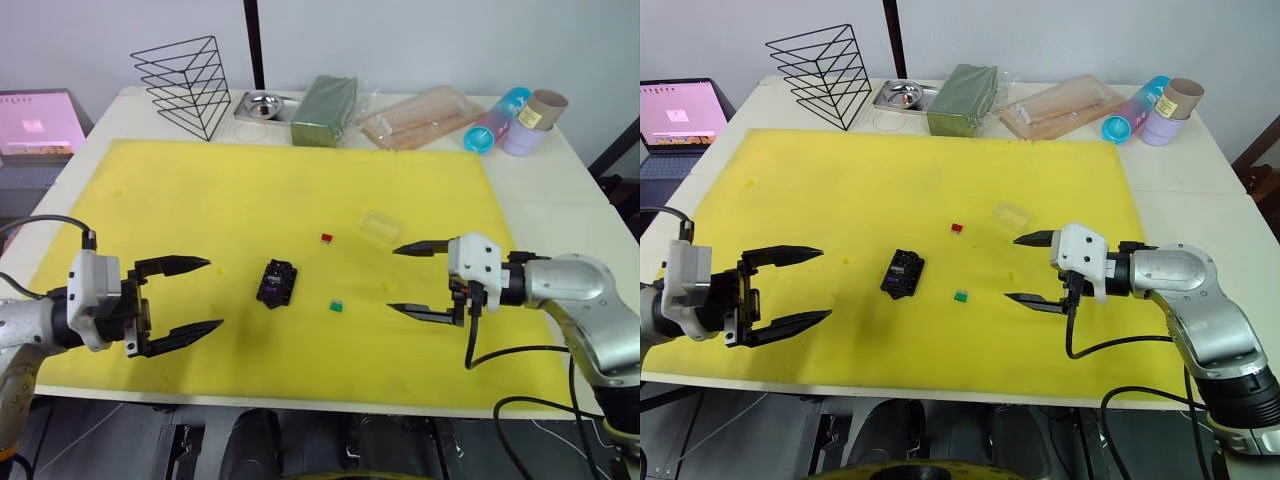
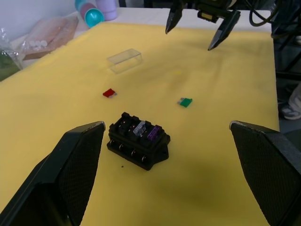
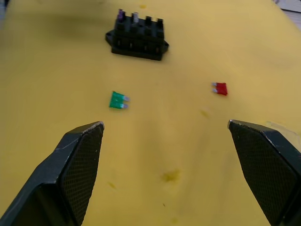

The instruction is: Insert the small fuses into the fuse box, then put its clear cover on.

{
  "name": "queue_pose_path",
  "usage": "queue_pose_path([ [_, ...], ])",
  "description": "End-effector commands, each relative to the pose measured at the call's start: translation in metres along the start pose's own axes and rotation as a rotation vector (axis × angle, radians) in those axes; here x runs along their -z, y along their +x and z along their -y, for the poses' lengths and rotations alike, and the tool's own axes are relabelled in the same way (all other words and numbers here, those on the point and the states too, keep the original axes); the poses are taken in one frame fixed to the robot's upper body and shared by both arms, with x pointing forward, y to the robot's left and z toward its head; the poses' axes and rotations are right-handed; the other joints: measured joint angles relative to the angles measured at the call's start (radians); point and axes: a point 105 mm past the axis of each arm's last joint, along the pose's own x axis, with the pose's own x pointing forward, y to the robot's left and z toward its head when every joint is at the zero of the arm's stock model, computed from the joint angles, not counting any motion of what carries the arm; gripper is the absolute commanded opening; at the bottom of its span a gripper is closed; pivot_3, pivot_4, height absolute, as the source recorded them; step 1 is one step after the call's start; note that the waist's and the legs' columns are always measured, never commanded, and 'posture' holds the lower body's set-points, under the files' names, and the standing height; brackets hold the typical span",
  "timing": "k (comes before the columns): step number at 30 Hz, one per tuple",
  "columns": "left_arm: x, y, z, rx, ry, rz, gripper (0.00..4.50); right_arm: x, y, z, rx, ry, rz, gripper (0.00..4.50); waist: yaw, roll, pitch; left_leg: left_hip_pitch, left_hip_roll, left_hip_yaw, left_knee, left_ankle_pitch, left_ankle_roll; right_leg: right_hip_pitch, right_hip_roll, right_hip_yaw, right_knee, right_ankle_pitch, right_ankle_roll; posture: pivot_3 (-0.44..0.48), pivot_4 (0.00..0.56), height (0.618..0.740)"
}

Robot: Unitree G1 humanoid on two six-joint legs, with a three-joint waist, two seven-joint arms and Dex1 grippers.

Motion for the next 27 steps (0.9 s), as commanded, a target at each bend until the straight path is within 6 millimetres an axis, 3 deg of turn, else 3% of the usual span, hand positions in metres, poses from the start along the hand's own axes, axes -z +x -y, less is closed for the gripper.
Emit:
queue_pose_path([
  [1, -0.008, 0.003, 0.007, 0.046, 0.038, 0.022, 4.5, -0.01, 0.002, 0.001, -0.013, 0.066, 0.023, 4.48, 0.0, 0.0, 0.0, 0.0, 0.0, 0.0, 0.0, 0.0, 0.0, 0.0, 0.0, 0.0, 0.0, 0.0, 0.0, 0.0, 0.15, 0.74],
  [4, -0.005, 0.006, 0.014, 0.092, 0.062, 0.017, 4.5, -0.019, 0.008, 0.005, -0.052, 0.243, 0.049, 4.48, -0.004, 0.0, 0.0, 0.0, 0.0, 0.0, 0.0, 0.0, 0.0, 0.0, 0.0, 0.0, 0.0, 0.0, 0.0, 0.0, 0.15, 0.74],
  [8, -0.009, 0.013, 0.022, 0.135, 0.064, 0.052, 4.5, -0.017, 0.014, -0.001, -0.197, 0.589, -0.046, 4.48, -0.002, 0.0, 0.0, 0.001, 0.0, 0.0, 0.0, 0.0, 0.0, 0.0, 0.0, 0.001, 0.001, 0.0, 0.0, 0.0, 0.15, 0.74],
  [11, -0.004, 0.015, 0.03, 0.183, 0.063, 0.04, 4.5, -0.034, 0.022, 0.002, -0.371, 0.932, -0.06, 4.48, -0.006, 0.0, 0.0, 0.0, 0.0, 0.0, 0.0, 0.0, 0.0, 0.0, 0.0, 0.001, 0.001, 0.0, -0.001, 0.0, 0.15, 0.74],
  [17, -0.001, 0.018, 0.038, 0.195, 0.086, 0.06, 4.5, -0.023, 0.044, 0.015, -0.388, 1.125, -0.168, 4.48, 0.001, 0.0, 0.0, -0.001, 0.0, -0.001, 0.0, 0.0, 0.0, -0.001, 0.0, 0.001, 0.001, 0.0, -0.001, 0.0, 0.15, 0.74],
  [27, 0.003, 0.025, 0.048, 0.151, 0.086, 0.081, 4.5, 0.009, 0.061, 0.006, -0.415, 1.265, -0.307, 4.48, -0.003, 0.0, -0.001, -0.001, 0.0, 0.0, 0.001, 0.0, 0.0, -0.001, 0.0, 0.001, 0.001, 0.0, 0.0, 0.0, 0.15, 0.74],
])
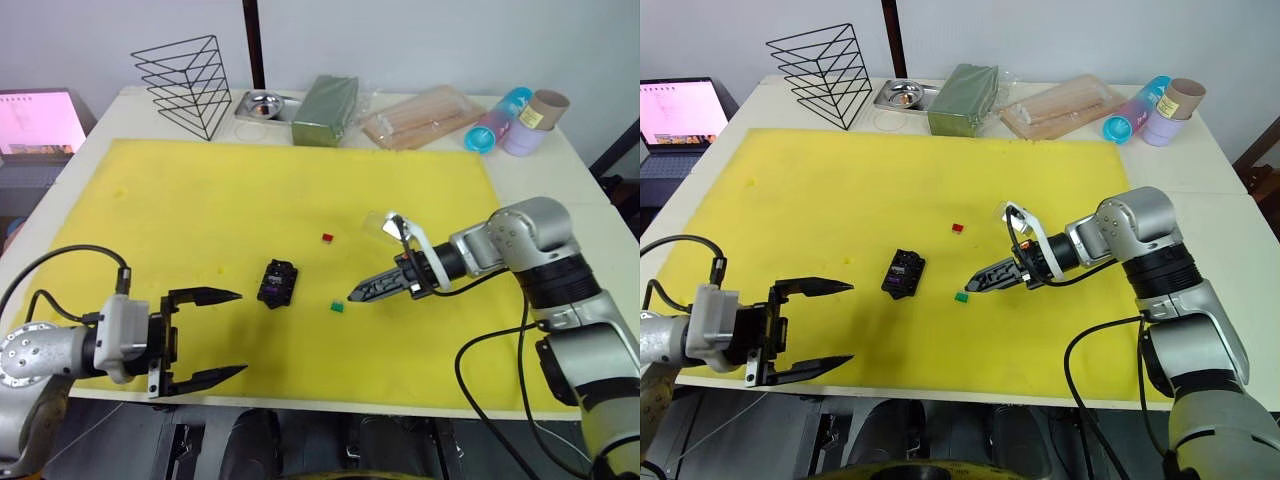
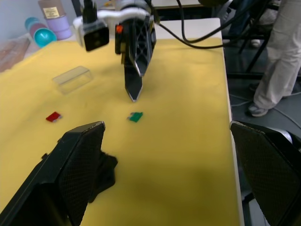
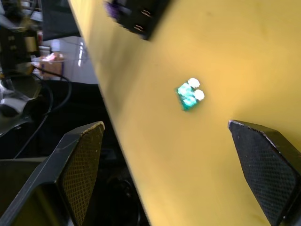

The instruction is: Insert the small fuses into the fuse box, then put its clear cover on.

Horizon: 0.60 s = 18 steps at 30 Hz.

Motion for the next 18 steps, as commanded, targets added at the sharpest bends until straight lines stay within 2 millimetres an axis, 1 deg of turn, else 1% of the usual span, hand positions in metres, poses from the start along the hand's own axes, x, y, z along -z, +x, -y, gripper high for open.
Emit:
queue_pose_path([
  [1, -0.006, 0.003, 0.002, -0.002, 0.043, 0.008, 4.5, -0.002, 0.0, -0.002, -0.013, -0.004, -0.017, 4.48, 0.0, 0.0, 0.0, 0.0, 0.0, 0.0, 0.0, 0.0, 0.0, 0.0, 0.0, 0.0, 0.0, 0.0, 0.0, 0.0, 0.15, 0.74],
  [8, -0.007, 0.005, 0.004, -0.003, 0.043, 0.012, 4.5, -0.004, 0.01, -0.001, -0.05, 0.031, -0.023, 4.48, -0.002, 0.0, 0.0, 0.0, 0.0, 0.0, 0.0, 0.0, 0.0, 0.0, 0.001, 0.0, 0.001, 0.0, 0.0, 0.0, 0.15, 0.74],
  [13, -0.008, 0.005, 0.003, -0.002, 0.043, 0.011, 4.5, -0.008, 0.016, -0.007, -0.092, 0.041, -0.015, 4.48, -0.004, 0.0, 0.0, 0.001, 0.001, 0.0, 0.0, 0.0, 0.0, 0.0, 0.001, 0.0, 0.001, 0.0, 0.0, 0.0, 0.15, 0.74],
  [16, -0.008, 0.006, 0.003, -0.003, 0.041, 0.012, 4.5, -0.006, 0.018, -0.004, -0.076, 0.036, -0.023, 3.93, -0.004, 0.0, -0.001, 0.001, 0.001, 0.0, 0.0, 0.0, 0.0, 0.0, 0.001, 0.0, 0.001, 0.0, 0.0, 0.0, 0.15, 0.74],
  [18, -0.009, 0.007, 0.003, -0.001, 0.04, 0.014, 4.5, -0.006, 0.018, -0.004, -0.077, 0.042, -0.02, 3.36, -0.002, 0.0, 0.0, 0.001, 0.001, 0.0, 0.0, 0.0, 0.0, 0.0, 0.001, 0.0, 0.001, 0.0, 0.0, 0.0, 0.15, 0.74],
])
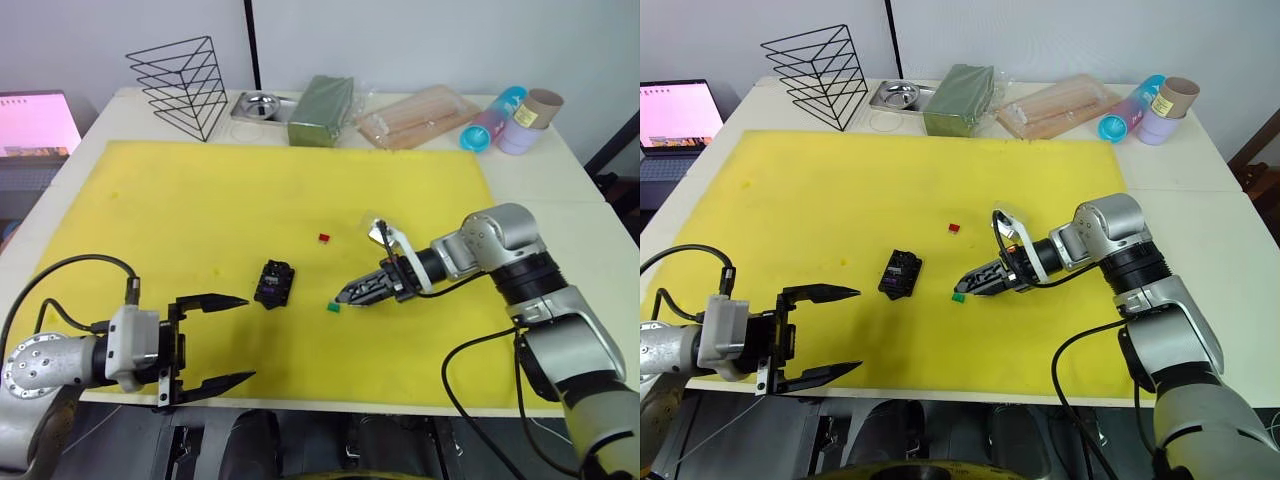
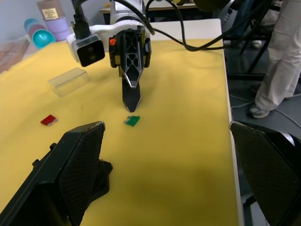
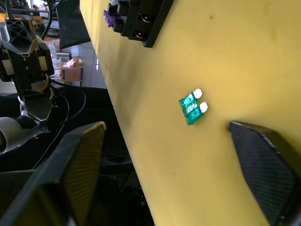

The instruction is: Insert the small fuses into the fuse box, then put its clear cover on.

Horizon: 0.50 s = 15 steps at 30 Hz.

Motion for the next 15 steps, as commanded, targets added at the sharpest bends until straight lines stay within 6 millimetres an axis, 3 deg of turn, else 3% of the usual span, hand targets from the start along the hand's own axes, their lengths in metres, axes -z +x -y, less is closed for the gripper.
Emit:
queue_pose_path([
  [1, -0.009, 0.005, 0.002, 0.018, 0.032, 0.018, 4.5, -0.001, 0.002, -0.004, -0.012, -0.014, -0.003, 3.36, 0.002, 0.0, 0.0, 0.0, 0.0, 0.0, 0.0, 0.0, 0.0, 0.0, 0.0, 0.0, 0.0, 0.0, 0.0, 0.0, 0.15, 0.74],
  [15, -0.01, 0.01, -0.001, 0.014, 0.027, 0.031, 4.5, -0.003, 0.012, 0.004, -0.001, 0.011, 0.008, 3.36, 0.001, 0.0, 0.0, 0.0, 0.0, 0.0, 0.0, 0.0, 0.0, 0.0, 0.0, 0.0, 0.0, 0.0, 0.0, 0.0, 0.15, 0.74],
])
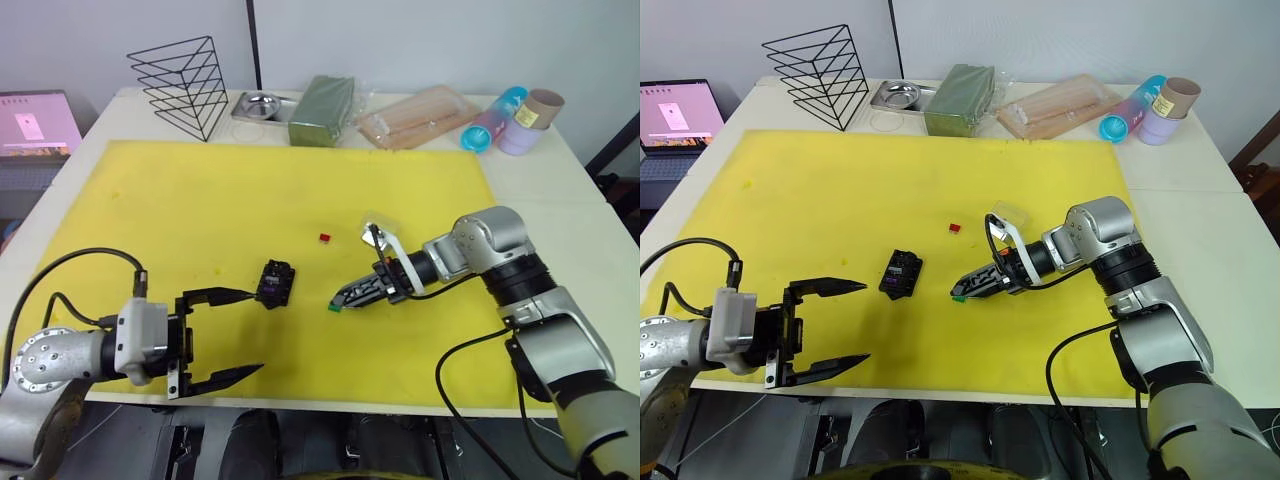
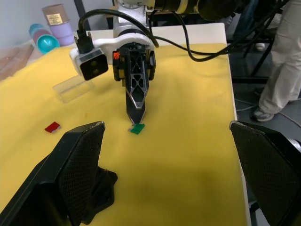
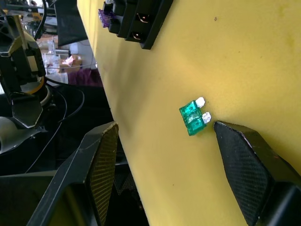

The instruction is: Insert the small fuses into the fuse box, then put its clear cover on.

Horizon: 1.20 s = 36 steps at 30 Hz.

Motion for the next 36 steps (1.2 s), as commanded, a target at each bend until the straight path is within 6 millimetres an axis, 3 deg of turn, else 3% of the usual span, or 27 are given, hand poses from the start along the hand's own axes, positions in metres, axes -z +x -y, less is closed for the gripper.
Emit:
queue_pose_path([
  [1, -0.007, 0.003, 0.003, 0.024, 0.025, 0.017, 4.5, -0.001, 0.004, 0.0, -0.008, 0.002, 0.007, 3.36, 0.0, 0.0, 0.0, 0.0, 0.0, 0.0, 0.0, 0.0, 0.0, 0.0, 0.0, 0.0, 0.0, 0.0, 0.0, 0.0, 0.15, 0.74],
  [8, -0.006, 0.004, 0.001, 0.022, 0.028, 0.018, 4.5, -0.004, 0.01, 0.005, -0.001, 0.007, 0.017, 3.36, -0.003, 0.0, 0.0, 0.0, 0.0, 0.0, 0.0, 0.0, 0.0, 0.0, 0.001, 0.0, 0.0, 0.0, 0.0, 0.0, 0.15, 0.74],
  [11, -0.006, 0.004, 0.0, 0.018, 0.031, 0.018, 4.5, 0.001, 0.013, 0.013, 0.029, 0.006, 0.005, 2.82, -0.003, 0.0, 0.0, 0.0, 0.0, 0.0, 0.0, 0.0, 0.0, 0.0, 0.001, 0.0, 0.0, 0.0, 0.0, 0.0, 0.15, 0.74],
  [13, -0.008, 0.005, -0.001, 0.012, 0.033, 0.03, 4.5, 0.004, 0.013, 0.015, 0.038, 0.007, -0.002, 2.14, -0.003, 0.0, 0.0, 0.0, 0.0, 0.0, 0.0, 0.0, 0.0, 0.0, 0.0, 0.0, 0.0, 0.0, 0.0, 0.0, 0.15, 0.74],
  [22, -0.01, 0.006, -0.001, 0.004, 0.032, 0.034, 4.5, 0.006, 0.014, 0.023, 0.068, 0.014, -0.001, 2.14, -0.002, 0.0, 0.0, 0.001, 0.0, 0.0, 0.0, 0.0, 0.0, 0.0, 0.001, 0.0, 0.0, 0.0, 0.0, 0.0, 0.15, 0.74],
  [25, -0.008, 0.006, -0.001, 0.005, 0.031, 0.029, 4.5, 0.007, 0.014, 0.03, 0.109, 0.01, -0.003, 1.51, -0.002, 0.0, -0.001, 0.001, 0.0, 0.0, 0.0, 0.0, 0.0, 0.0, 0.0, 0.0, 0.0, 0.0, 0.0, 0.0, 0.15, 0.74],
  [29, -0.008, 0.006, 0.001, 0.01, 0.025, 0.03, 4.5, 0.01, 0.013, 0.031, 0.111, 0.011, -0.006, 0.12, 0.0, -0.001, -0.001, 0.001, 0.0, 0.0, 0.0, 0.0, 0.0, 0.0, 0.0, 0.0, 0.0, 0.0, 0.0, 0.0, 0.15, 0.74],
  [36, -0.007, 0.007, 0.005, 0.017, 0.017, 0.031, 4.5, 0.009, 0.005, 0.031, 0.118, 0.022, 0.033, 0.01, 0.003, -0.004, -0.005, 0.001, 0.0, 0.0, 0.0, 0.0, 0.0, 0.001, 0.0, 0.0, 0.0, 0.0, 0.0, 0.0, 0.15, 0.74],
])
